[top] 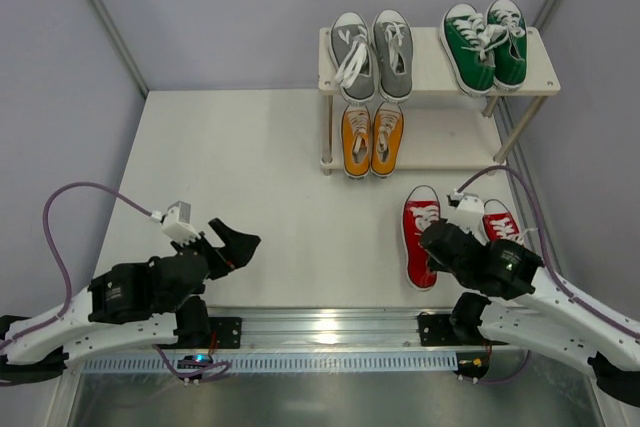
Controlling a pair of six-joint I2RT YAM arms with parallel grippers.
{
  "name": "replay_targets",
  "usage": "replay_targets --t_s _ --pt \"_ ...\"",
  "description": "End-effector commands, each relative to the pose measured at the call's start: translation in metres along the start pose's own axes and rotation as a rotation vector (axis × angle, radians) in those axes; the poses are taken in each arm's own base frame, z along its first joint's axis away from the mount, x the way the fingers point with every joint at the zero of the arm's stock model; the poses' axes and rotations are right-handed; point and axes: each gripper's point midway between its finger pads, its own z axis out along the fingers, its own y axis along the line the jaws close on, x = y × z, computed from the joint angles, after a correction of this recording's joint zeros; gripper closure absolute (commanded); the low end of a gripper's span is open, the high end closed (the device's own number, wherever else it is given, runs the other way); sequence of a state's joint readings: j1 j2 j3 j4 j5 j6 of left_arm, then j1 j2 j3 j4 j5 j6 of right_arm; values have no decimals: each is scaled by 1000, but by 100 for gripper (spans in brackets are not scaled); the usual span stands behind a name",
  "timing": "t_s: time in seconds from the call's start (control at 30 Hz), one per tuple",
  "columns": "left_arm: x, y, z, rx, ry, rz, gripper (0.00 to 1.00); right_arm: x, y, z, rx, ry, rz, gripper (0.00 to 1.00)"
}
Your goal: Place and organize the shoes onto the shoe shelf
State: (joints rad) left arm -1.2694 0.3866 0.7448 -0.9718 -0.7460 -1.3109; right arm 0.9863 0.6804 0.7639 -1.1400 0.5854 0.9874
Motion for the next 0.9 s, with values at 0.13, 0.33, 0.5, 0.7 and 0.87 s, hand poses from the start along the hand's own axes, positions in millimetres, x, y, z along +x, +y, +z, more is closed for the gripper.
replay_targets --t_s 0.13,0.33,0.5,0.7,0.87 --pt "-9 -9 9 4 -69 58 0 -75 8 12 -55 -138 5 96" --pt "-7 -36 19 41 -72 116 1 -162 8 49 -113 -278 24 96" --pt "-8 -44 25 44 -92 127 0 -223 9 47 -173 -446 10 96" --pt "-6 -46 31 52 -111 117 0 -248 -2 67 -251 -538 49 96" --pt "-8 -48 34 46 -119 123 0 -261 -12 96 -311 -553 142 96"
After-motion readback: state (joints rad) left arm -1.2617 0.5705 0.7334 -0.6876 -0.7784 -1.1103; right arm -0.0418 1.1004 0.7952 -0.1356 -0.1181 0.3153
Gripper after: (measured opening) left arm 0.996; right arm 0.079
